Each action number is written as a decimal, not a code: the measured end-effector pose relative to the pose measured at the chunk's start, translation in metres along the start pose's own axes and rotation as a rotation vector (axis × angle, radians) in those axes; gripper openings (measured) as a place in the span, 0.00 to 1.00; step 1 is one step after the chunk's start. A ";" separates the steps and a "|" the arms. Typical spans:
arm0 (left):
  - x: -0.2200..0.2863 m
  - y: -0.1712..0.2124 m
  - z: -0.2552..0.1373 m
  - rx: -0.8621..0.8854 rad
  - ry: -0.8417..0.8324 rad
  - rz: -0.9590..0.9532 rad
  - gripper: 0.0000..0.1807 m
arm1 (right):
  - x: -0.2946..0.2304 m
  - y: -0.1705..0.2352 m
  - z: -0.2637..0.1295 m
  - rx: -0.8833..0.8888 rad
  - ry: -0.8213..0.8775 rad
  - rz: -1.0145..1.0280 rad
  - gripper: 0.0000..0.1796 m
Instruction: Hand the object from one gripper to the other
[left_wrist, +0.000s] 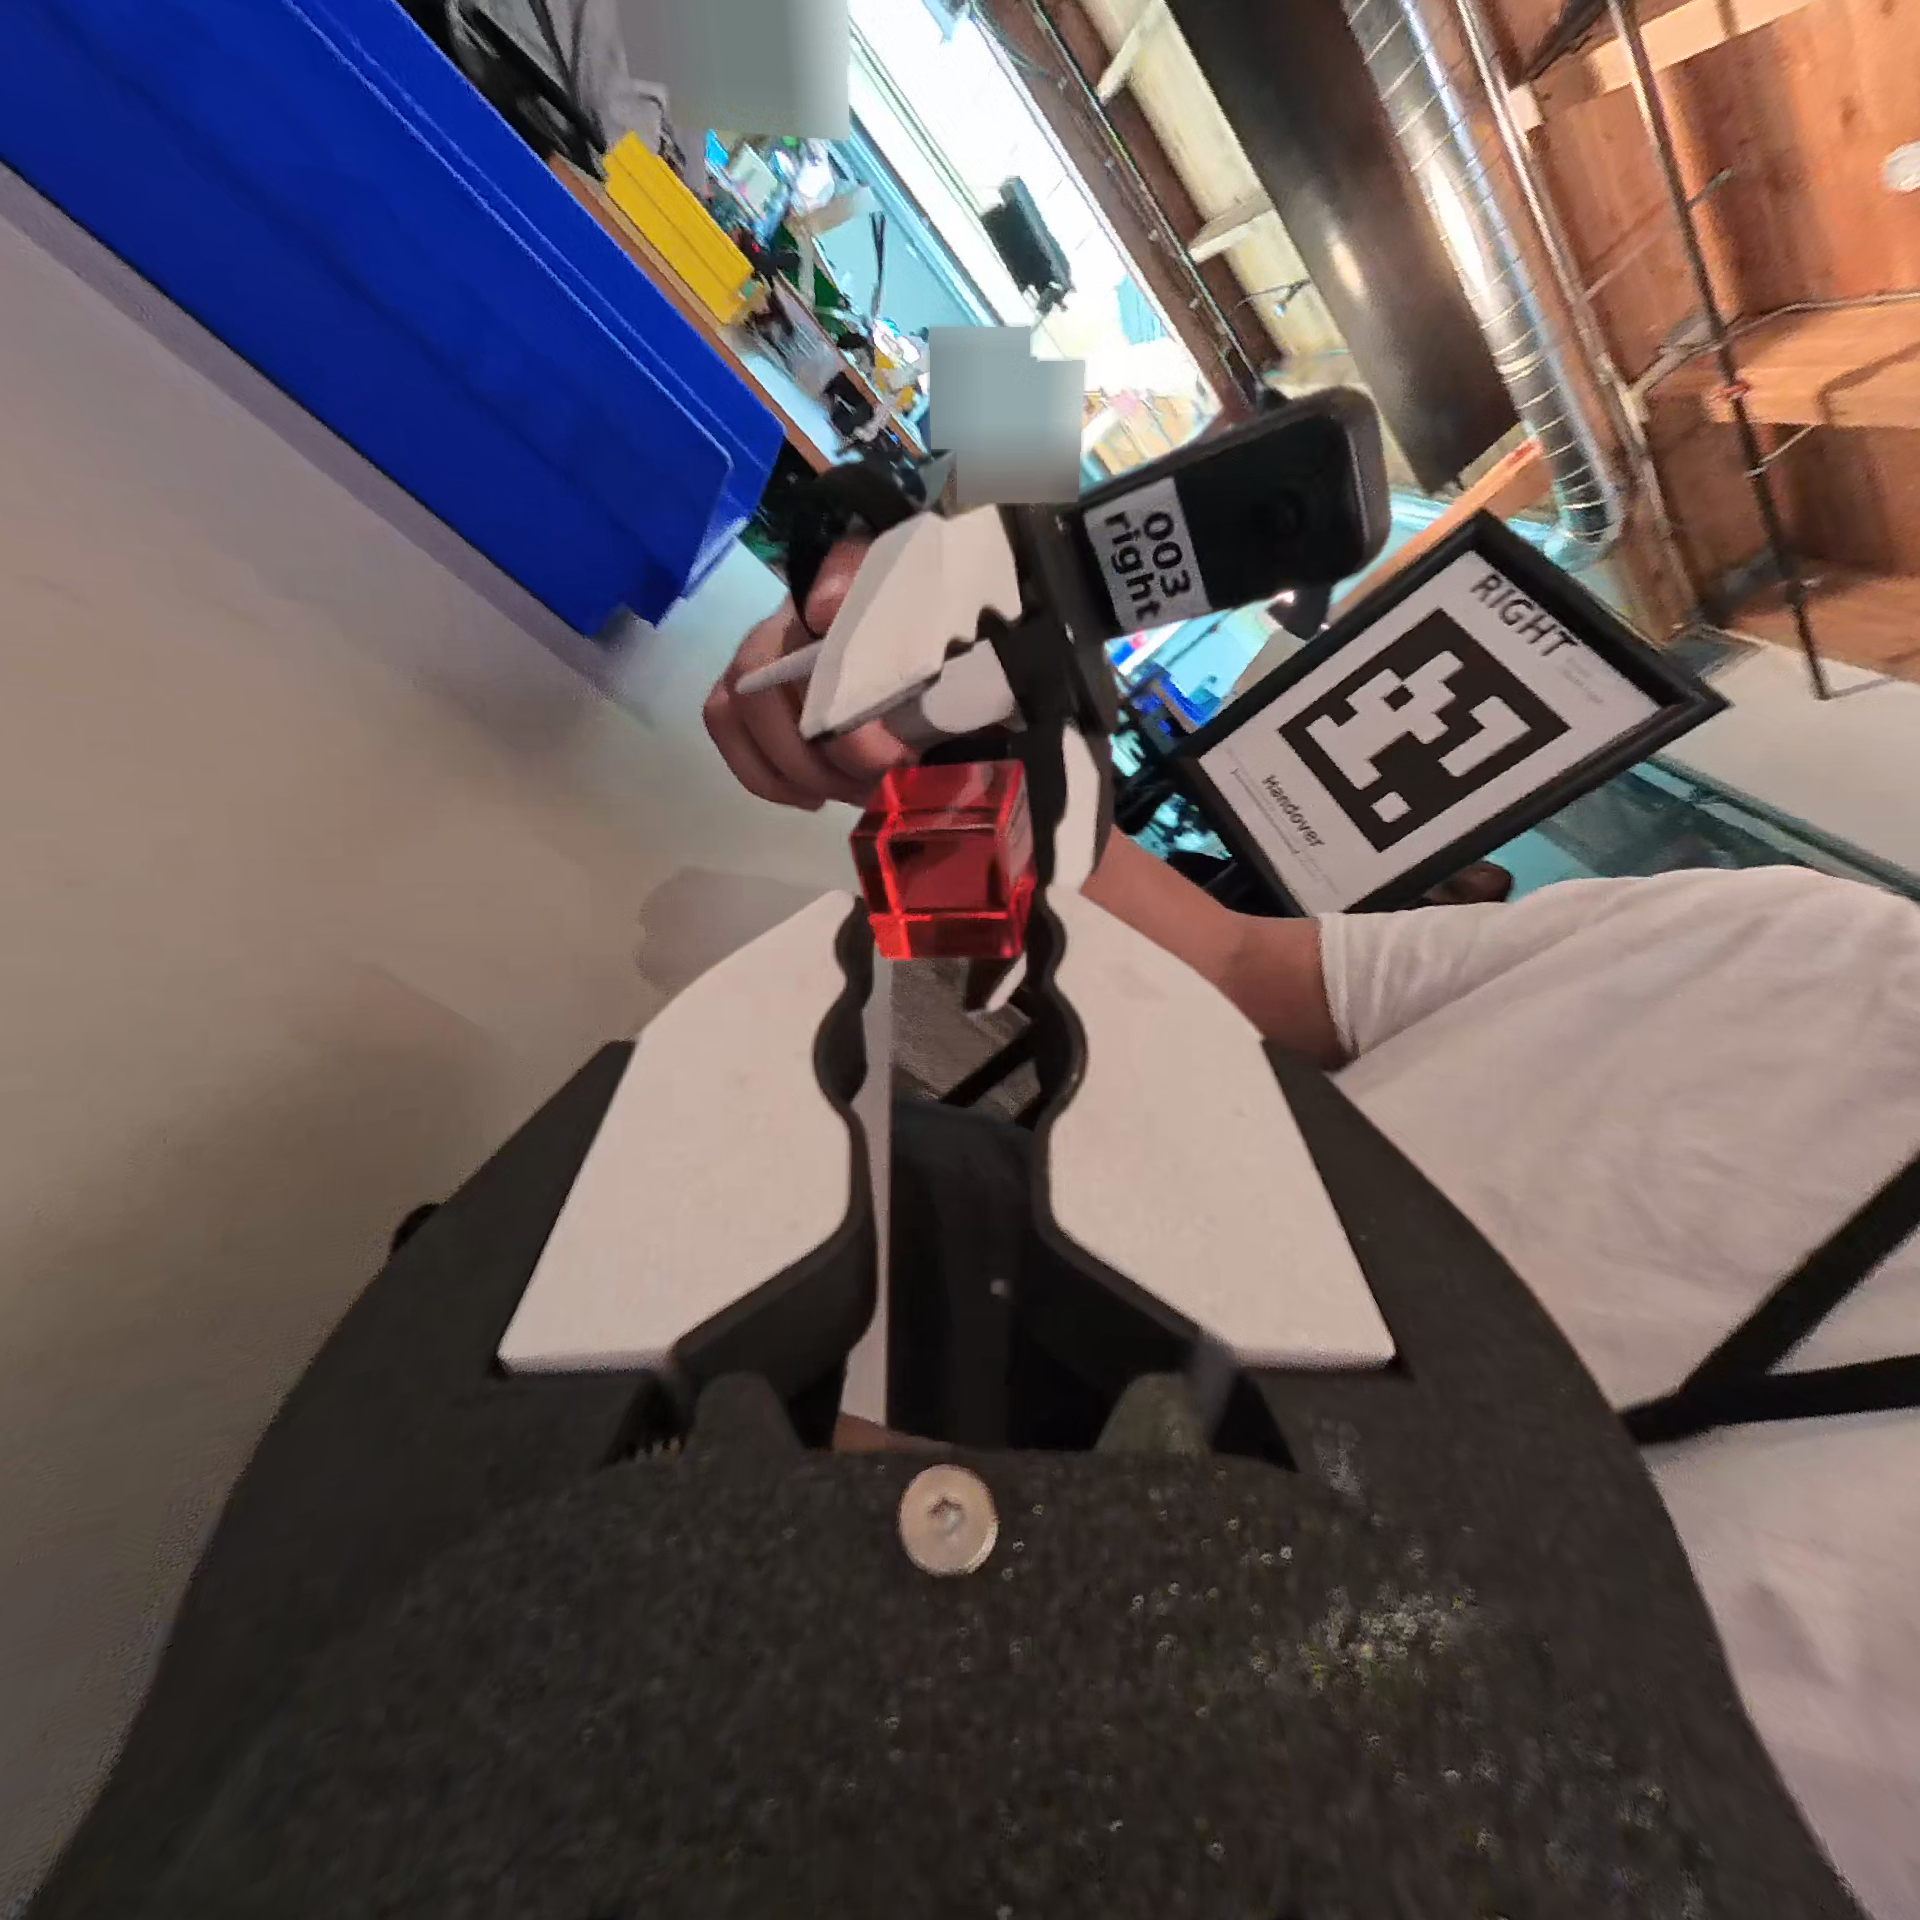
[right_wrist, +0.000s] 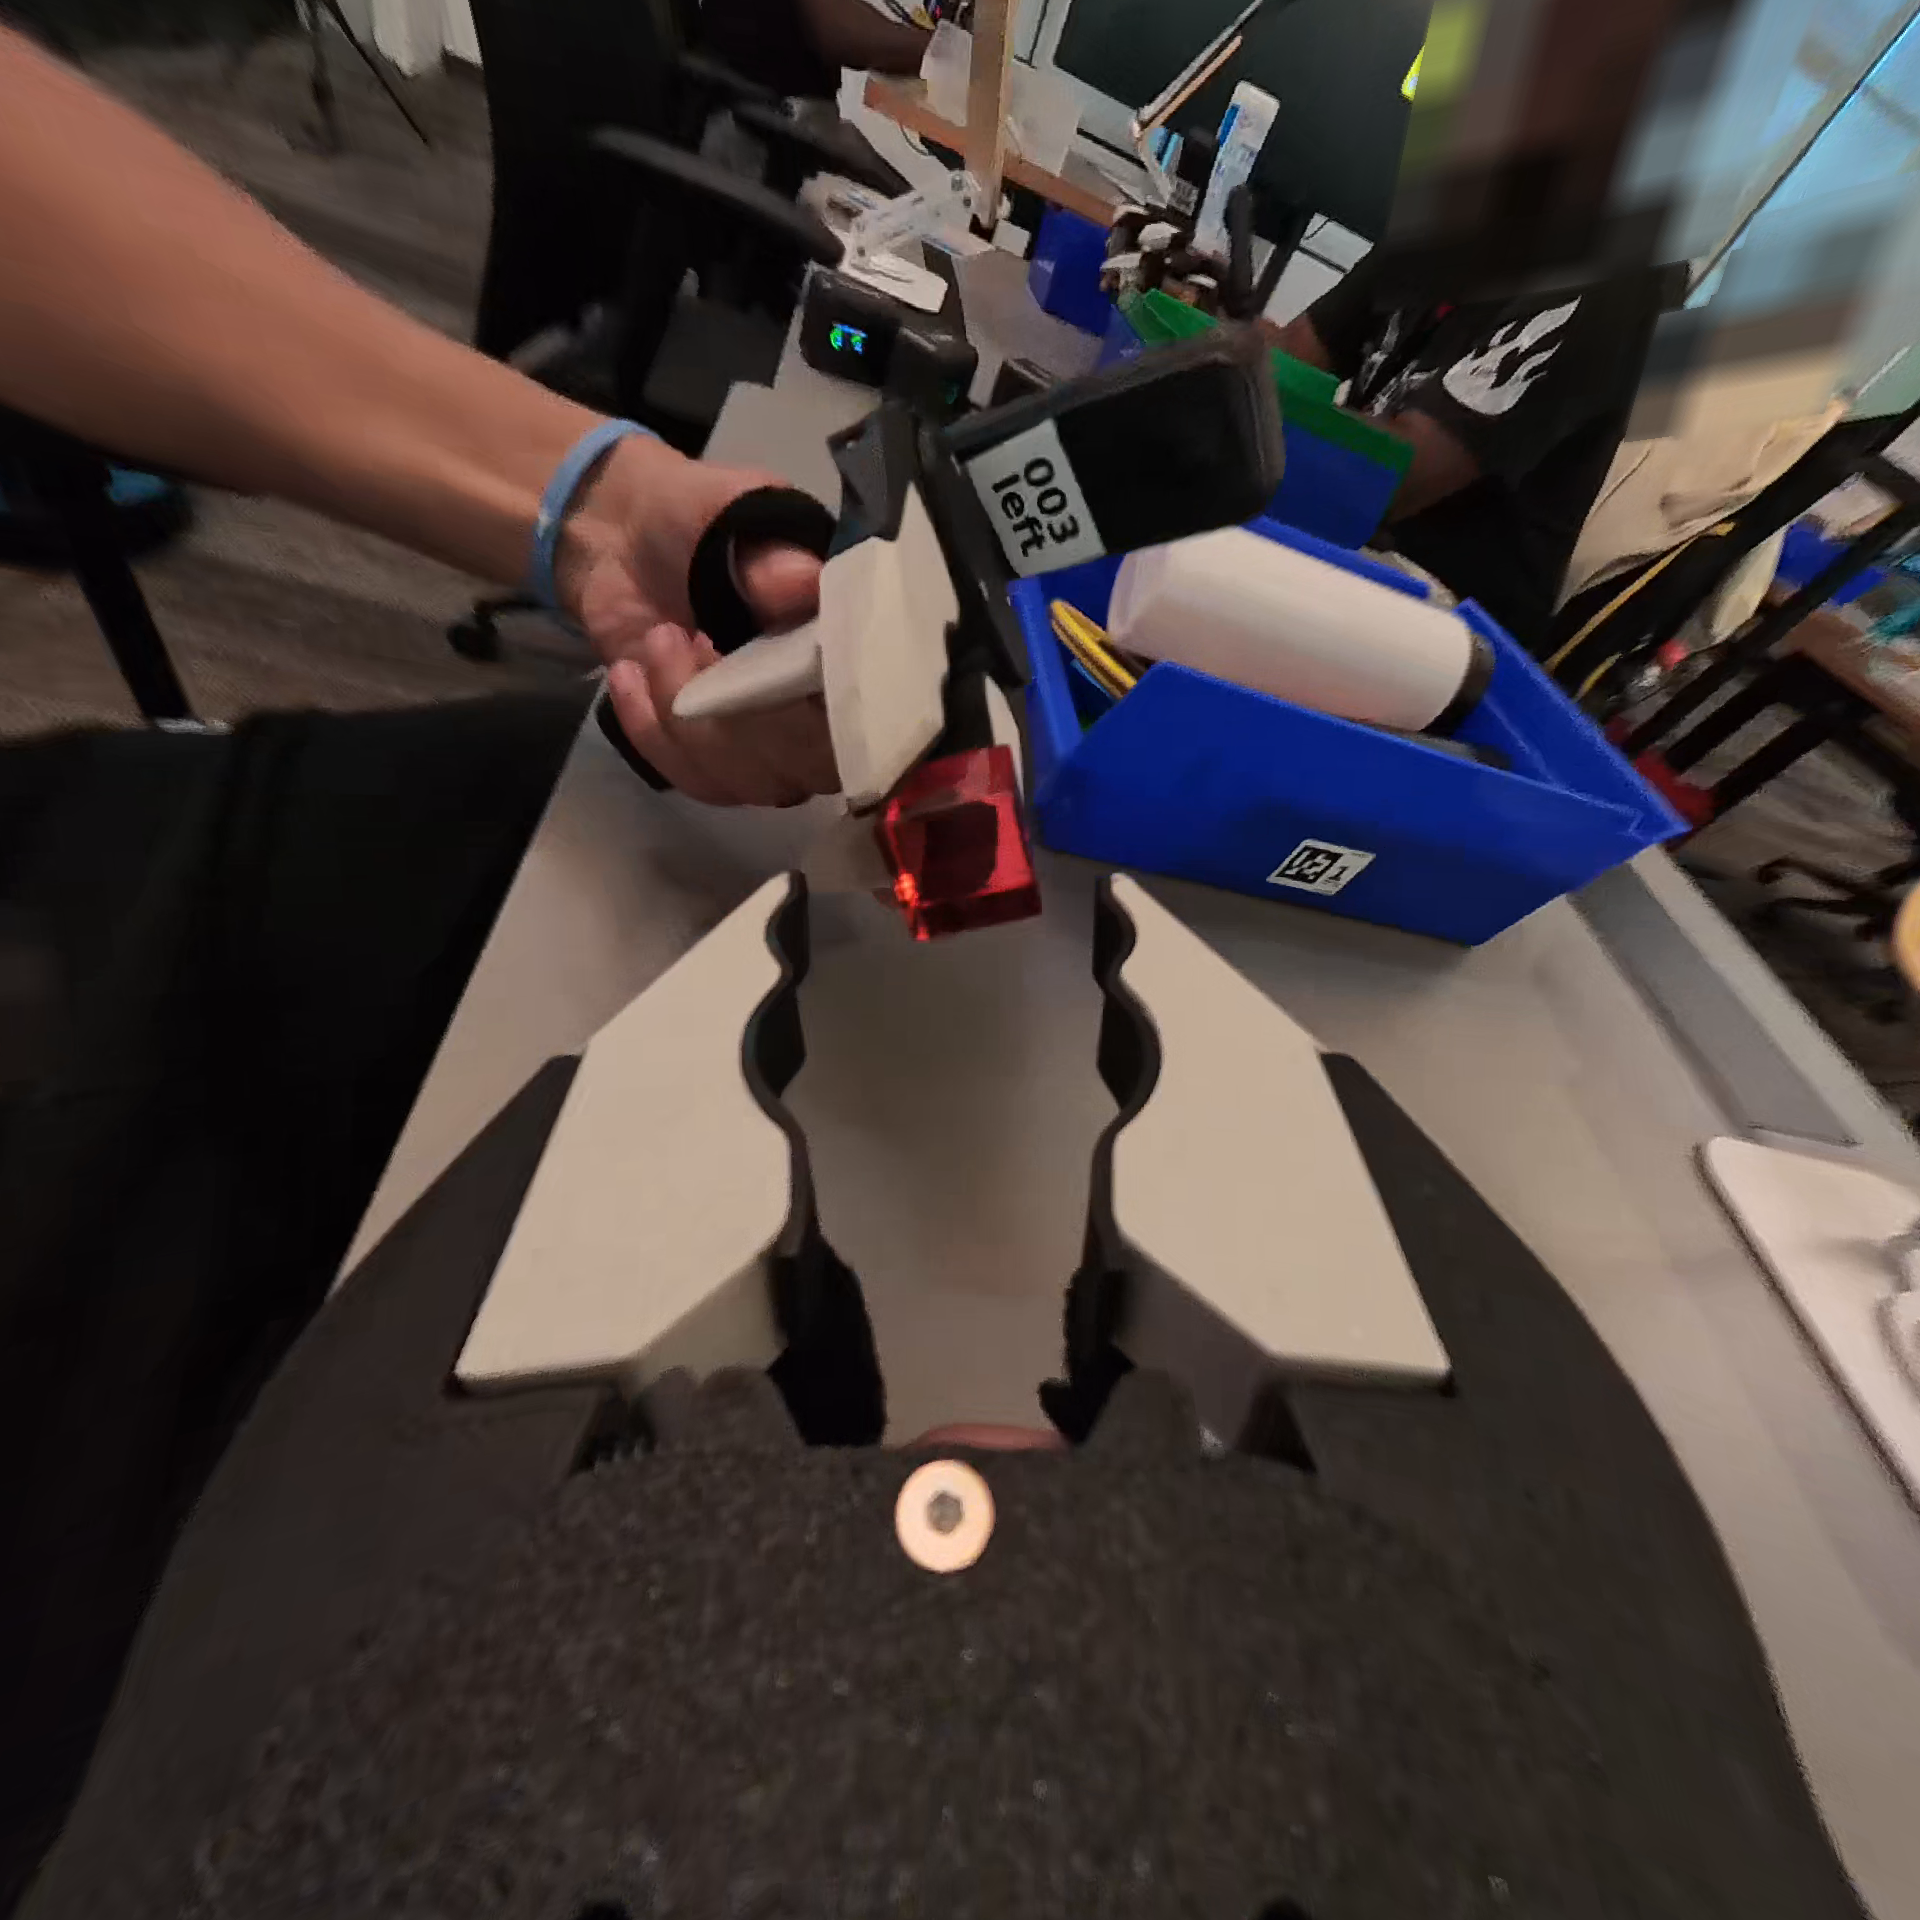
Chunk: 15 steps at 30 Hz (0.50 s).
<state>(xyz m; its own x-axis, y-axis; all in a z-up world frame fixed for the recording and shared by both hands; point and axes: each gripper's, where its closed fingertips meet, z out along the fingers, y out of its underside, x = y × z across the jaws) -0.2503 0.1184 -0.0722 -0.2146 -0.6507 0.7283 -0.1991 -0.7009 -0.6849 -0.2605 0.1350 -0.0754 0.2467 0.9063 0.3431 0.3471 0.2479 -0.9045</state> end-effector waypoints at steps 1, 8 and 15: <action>0.002 0.003 0.001 -0.015 0.020 -0.017 0.15 | -0.001 -0.001 0.002 -0.002 0.027 -0.046 0.26; -0.014 0.002 0.001 0.014 -0.057 -0.034 0.16 | 0.009 0.018 0.006 -0.151 0.103 -0.152 0.14; -0.050 -0.020 -0.013 0.101 -0.483 0.198 0.25 | 0.049 0.060 -0.006 -0.680 0.344 -0.478 0.15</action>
<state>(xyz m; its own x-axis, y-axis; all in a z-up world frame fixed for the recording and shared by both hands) -0.2482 0.1687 -0.0951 0.2311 -0.8174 0.5278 -0.1015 -0.5597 -0.8224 -0.2220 0.1916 -0.1110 0.1579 0.5782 0.8004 0.9157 0.2175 -0.3378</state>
